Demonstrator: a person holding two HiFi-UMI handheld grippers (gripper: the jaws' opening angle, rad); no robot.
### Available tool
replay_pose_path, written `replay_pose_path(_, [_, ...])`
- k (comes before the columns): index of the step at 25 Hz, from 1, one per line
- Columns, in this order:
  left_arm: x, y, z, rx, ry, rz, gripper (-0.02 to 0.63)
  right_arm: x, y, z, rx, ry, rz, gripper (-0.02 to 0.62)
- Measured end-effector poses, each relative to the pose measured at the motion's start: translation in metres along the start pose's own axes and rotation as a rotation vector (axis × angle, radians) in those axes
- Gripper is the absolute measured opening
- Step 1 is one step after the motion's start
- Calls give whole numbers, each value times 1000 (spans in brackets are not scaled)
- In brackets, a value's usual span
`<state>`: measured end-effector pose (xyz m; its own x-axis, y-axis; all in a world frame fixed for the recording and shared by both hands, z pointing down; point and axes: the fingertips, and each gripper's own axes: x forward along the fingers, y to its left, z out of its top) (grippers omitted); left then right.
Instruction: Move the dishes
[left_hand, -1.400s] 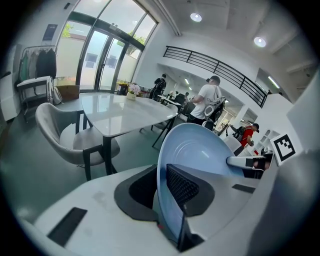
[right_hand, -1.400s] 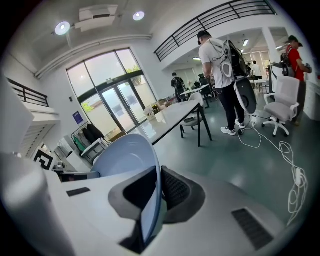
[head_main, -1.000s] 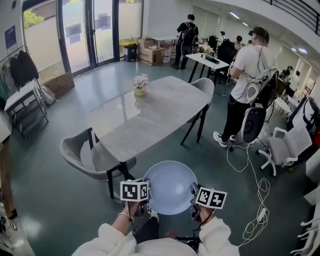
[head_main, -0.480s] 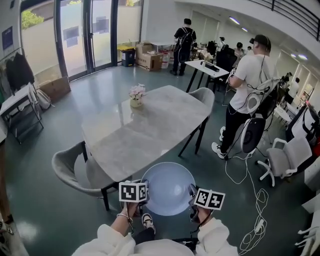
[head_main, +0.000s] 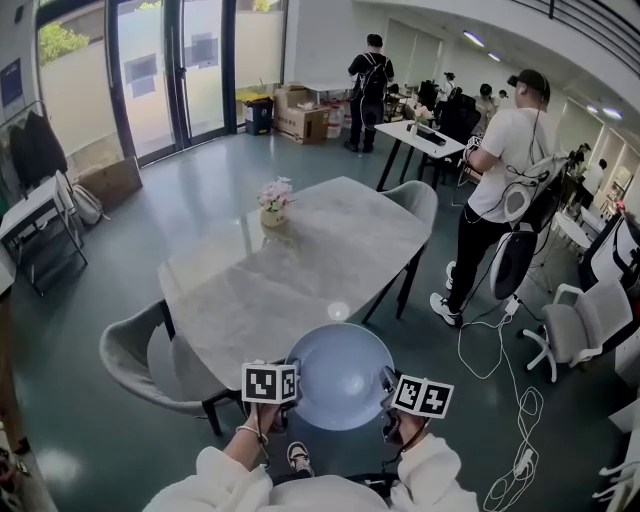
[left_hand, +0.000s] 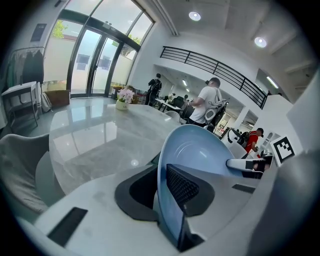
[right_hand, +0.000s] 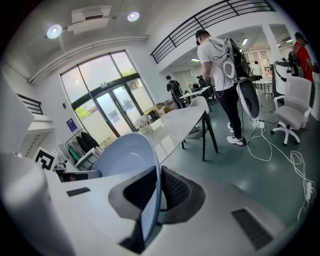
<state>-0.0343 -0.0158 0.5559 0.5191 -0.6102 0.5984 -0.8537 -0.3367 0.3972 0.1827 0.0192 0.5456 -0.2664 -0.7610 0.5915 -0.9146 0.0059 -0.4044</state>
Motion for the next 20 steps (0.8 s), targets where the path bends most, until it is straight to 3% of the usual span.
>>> replay_pose_path(9, [36,31,51,-19,-24,13,43,56,9,48,-25,-8,21,83])
replay_pose_path(20, [60,39,64,-37,12,11,42,83,0,64,-3,27,11,83])
